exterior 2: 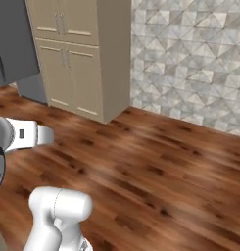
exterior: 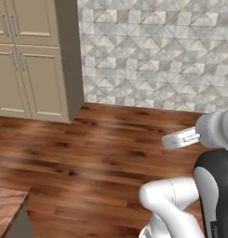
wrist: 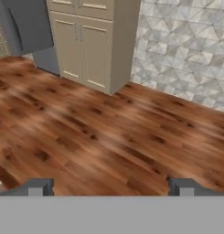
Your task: Gather the squash and lemon wedge from the fridge and place them on a tray on the dining counter. Then gather the steak and chicken drumstick from the fridge and place them on the other tray.
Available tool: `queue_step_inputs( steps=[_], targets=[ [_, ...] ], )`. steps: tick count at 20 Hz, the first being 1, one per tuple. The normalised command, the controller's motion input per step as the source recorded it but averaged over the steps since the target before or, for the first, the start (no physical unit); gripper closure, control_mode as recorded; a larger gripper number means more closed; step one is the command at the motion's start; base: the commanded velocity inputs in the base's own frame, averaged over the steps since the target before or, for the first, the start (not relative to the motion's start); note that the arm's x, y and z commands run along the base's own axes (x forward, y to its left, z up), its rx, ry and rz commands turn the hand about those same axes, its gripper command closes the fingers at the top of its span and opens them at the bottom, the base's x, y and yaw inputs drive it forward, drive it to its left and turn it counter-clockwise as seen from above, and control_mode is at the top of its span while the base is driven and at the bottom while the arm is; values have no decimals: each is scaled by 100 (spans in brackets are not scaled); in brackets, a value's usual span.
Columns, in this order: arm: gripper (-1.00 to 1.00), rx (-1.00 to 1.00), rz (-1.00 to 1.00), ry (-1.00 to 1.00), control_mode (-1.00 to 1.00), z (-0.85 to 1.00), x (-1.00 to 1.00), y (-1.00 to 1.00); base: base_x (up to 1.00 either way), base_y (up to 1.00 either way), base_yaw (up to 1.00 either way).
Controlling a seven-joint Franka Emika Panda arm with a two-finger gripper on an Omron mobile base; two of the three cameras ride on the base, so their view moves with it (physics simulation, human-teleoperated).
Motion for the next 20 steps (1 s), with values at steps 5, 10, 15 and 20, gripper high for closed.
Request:
queue_step_inputs(
  steps=[5,10,15,20],
  targets=[
    [-100,0,0,0,100,0,0,0,100,-21,35],
    [-100,0,0,0,100,0,0,0,100,-6,35],
    [-100,0,0,0,100,0,0,0,100,0,37],
    [-100,0,0,0,100,0,0,0,100,3,37]
  ],
)
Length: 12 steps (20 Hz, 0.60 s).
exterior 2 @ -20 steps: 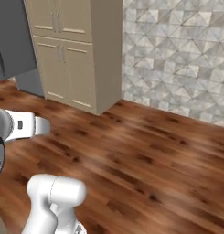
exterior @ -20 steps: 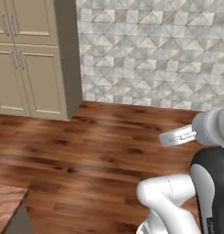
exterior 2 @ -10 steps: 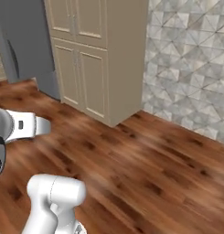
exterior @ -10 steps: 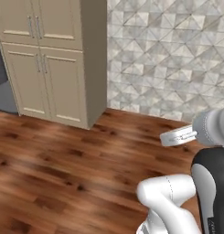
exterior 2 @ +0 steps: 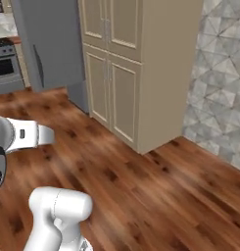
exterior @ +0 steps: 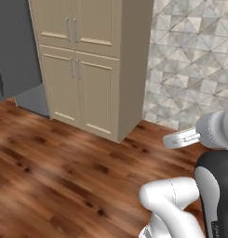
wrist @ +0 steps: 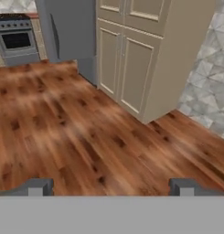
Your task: Gather the squash and lemon wedge from the fridge and place them on a tray on the dining counter. Then gather the steak and chicken drumstick from the fridge and place them on the other tray.
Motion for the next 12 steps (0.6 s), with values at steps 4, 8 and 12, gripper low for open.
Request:
queue_step_inputs(
  steps=[4,8,12],
  targets=[
    [-100,0,0,0,100,0,0,0,95,10,39],
    [-100,0,0,0,100,0,0,0,64,45,39],
    [-100,0,0,0,100,0,0,0,52,65,38]
  ],
)
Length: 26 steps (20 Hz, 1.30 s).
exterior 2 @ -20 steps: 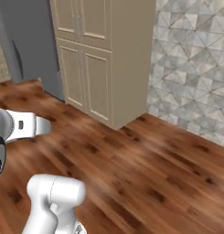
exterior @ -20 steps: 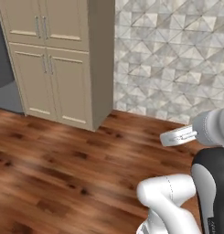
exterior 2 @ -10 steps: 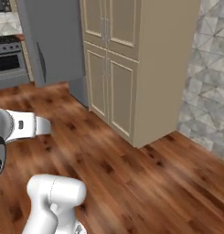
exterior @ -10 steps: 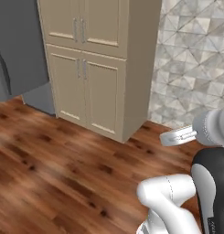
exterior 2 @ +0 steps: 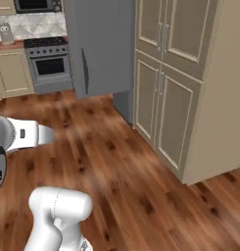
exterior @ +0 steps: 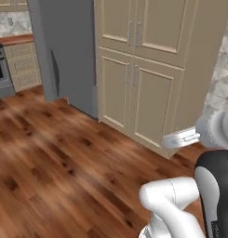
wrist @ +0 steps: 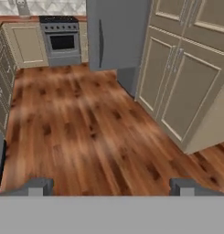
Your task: Gather the squash and lemon wedge from the fridge and place them on a tray on the dining counter. Then gather the steak and chicken drumstick from the fridge and place them on the other tray.
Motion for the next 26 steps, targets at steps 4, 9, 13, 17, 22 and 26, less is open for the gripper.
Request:
queue_step_inputs(
  steps=[4,9,13,17,22,26],
  targets=[
    [-100,0,0,0,100,0,0,0,57,64,36],
    [-100,0,0,0,100,0,0,0,82,39,37],
    [-100,0,0,0,100,0,0,0,81,43,36],
    [-100,0,0,0,100,0,0,0,99,24,31],
    [-100,0,0,0,100,0,0,0,100,16,24],
    [-100,0,0,0,100,0,0,0,100,10,18]
  ],
)
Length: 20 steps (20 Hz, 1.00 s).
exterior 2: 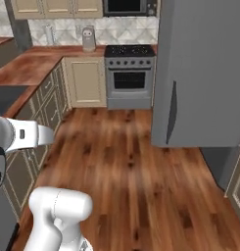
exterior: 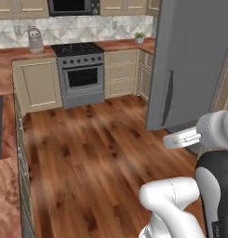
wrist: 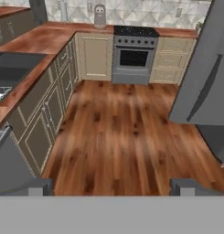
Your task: Gather the squash and lemon wedge from the fridge and place them on a tray on the dining counter. Then gather the steak and chicken drumstick from the fridge and place them on the other tray.
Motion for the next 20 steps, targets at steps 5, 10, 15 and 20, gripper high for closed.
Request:
queue_step_inputs(
  steps=[5,10,15,20],
  targets=[
    [-100,0,0,0,100,0,0,0,100,4,8],
    [-100,0,0,0,100,0,0,0,100,5,0],
    [-100,0,0,0,100,0,0,0,93,1,-2],
    [-100,0,0,0,100,0,0,0,85,0,-14]
  ],
)
